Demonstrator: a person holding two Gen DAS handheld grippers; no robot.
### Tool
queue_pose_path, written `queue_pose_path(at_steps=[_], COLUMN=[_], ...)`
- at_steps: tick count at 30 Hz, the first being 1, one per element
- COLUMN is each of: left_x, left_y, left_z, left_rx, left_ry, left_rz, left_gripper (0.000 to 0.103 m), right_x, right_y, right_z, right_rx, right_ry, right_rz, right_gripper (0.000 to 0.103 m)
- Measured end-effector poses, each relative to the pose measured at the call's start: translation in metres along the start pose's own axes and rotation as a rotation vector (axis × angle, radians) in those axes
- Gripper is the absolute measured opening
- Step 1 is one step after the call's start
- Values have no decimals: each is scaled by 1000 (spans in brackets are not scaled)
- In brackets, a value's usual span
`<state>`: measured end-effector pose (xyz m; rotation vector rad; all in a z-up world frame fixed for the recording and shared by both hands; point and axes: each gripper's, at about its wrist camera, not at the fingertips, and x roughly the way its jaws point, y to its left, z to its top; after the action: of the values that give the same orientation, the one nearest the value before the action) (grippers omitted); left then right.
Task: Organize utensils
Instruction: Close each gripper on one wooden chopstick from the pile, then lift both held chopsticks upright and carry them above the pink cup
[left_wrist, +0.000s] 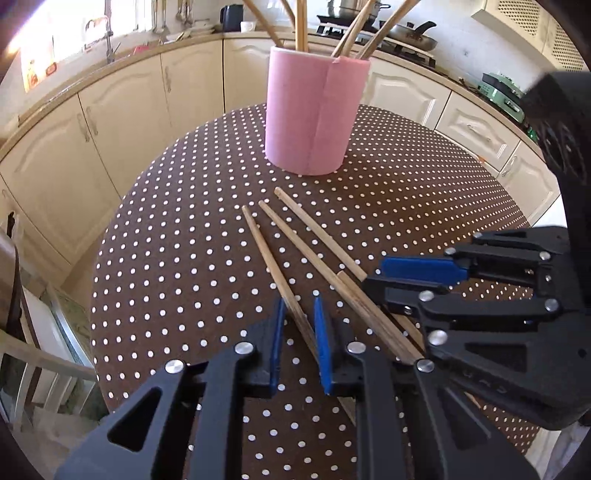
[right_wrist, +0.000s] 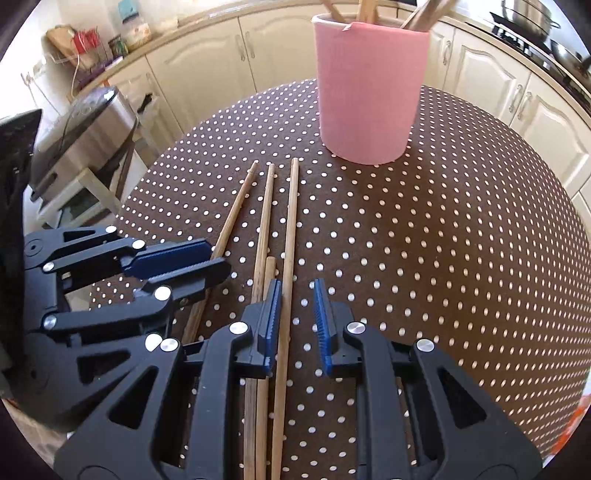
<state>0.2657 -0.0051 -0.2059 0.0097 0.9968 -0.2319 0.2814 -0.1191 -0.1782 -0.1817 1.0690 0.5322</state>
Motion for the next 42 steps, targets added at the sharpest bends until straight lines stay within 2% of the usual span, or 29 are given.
queue_pose_path(at_steps=[10,14,22,27,34,42], left_x=[9,11,16,16,5,-33], left_y=[16,13,8,5,10,13], left_z=[15,20,27,27,17,16], left_rx=[-132,-104,-71,-71,-94,-101], left_ry=[53,63,61,39,-6,-137], left_rz=[-59,-23,10,23,-29,-71], left_gripper=[16,10,8,6,6,6], right_x=[16,22,32,33,19,-26], right_y=[-6,-9,0,3,-3,-12], right_z=[35,46,57,49,36,25], right_rx=[-4,-1,-28,-15,4,19], right_ry=[152,187,246,222,152,18], right_rz=[40,57,39,50,50,80], right_gripper=[19,19,15,6,6,6])
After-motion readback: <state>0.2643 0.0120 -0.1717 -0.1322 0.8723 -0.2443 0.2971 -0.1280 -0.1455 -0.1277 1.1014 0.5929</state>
